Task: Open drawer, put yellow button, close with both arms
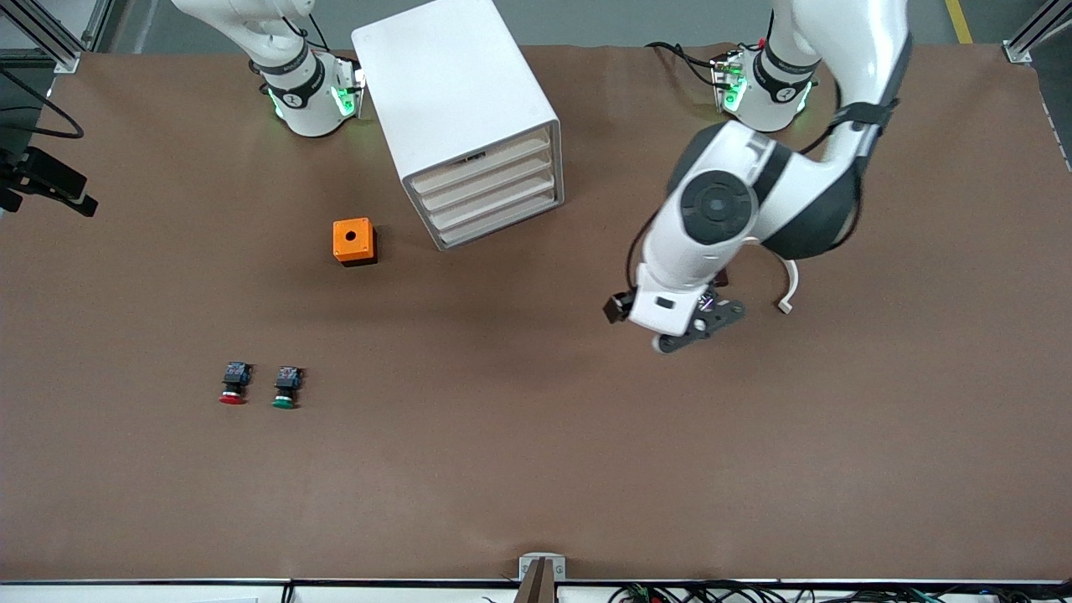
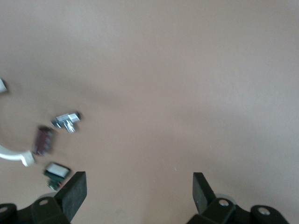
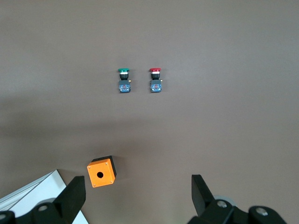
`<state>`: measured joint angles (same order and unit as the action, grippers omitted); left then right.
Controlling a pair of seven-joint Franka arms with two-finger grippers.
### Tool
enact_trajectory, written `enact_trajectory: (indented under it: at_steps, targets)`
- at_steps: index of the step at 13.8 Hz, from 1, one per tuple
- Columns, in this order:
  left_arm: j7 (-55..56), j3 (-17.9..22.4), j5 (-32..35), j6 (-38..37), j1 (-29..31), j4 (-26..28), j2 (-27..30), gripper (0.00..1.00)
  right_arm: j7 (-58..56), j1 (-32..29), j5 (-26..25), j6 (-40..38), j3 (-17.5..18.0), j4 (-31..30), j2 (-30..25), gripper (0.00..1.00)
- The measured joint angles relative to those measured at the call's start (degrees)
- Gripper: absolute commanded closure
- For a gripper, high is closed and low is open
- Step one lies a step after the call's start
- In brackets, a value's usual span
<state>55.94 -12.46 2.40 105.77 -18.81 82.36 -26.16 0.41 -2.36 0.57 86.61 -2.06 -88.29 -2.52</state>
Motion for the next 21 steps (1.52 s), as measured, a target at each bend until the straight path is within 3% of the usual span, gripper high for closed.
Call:
enact_trajectory:
  at_steps: [5, 11, 17, 21]
  targets:
    - [-14.2, -0.2, 0.1, -6.7, 10.4, -0.3, 6.2, 0.0, -0.1, 0.0, 0.0, 0.0, 0.1, 0.0, 0.0, 0.0]
    - [-27.8, -0.2, 0.1, -16.9, 16.9, -0.3, 14.4, 0.0, -0.2, 0.0, 0.0, 0.0, 0.3, 0.1, 0.0, 0.0]
    - [-32.2, 0.4, 0.0, -22.3, 18.6, 0.5, 18.8, 0.0, -0.3, 0.0, 0.0, 0.1, 0.4, 0.1, 0.0, 0.0]
    - [-38.4, 5.9, -2.4, -22.5, 18.0, 4.3, 23.7, 0.0, -0.3, 0.0, 0.0, 0.1, 0.4, 0.1, 0.0, 0.0]
